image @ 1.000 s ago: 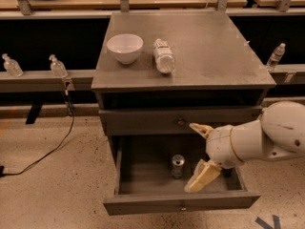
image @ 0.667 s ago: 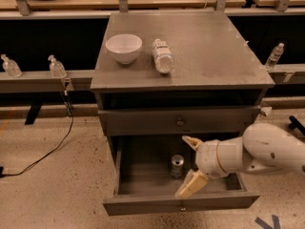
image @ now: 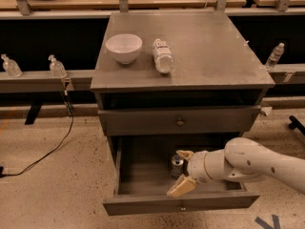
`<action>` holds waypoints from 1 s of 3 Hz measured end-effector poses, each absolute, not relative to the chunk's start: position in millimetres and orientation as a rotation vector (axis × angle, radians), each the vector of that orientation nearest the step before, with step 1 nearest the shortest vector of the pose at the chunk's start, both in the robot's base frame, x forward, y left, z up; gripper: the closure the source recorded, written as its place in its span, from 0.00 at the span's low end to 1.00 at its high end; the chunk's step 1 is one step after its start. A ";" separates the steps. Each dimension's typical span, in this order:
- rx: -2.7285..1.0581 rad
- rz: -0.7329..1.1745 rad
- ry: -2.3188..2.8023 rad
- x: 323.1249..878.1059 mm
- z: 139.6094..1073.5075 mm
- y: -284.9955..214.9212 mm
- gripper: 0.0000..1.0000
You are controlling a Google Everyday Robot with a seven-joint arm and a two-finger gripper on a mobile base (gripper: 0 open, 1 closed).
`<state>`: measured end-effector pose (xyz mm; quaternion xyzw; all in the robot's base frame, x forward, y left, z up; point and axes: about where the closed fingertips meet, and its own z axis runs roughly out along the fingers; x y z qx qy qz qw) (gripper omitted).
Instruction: Pick redbull can from middle drawer and place on counter
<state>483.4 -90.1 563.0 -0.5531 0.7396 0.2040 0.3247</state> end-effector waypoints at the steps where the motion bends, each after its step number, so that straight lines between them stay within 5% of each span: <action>1: -1.430 0.527 1.975 494.9 540.5 -91.2 0.12; 2: -1.432 0.530 1.974 494.4 539.7 -89.8 0.00; 3: -1.432 0.531 1.974 494.4 539.7 -89.7 0.00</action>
Offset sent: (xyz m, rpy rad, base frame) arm 0.0106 -0.0010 -0.0206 -0.0101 0.0156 -0.0236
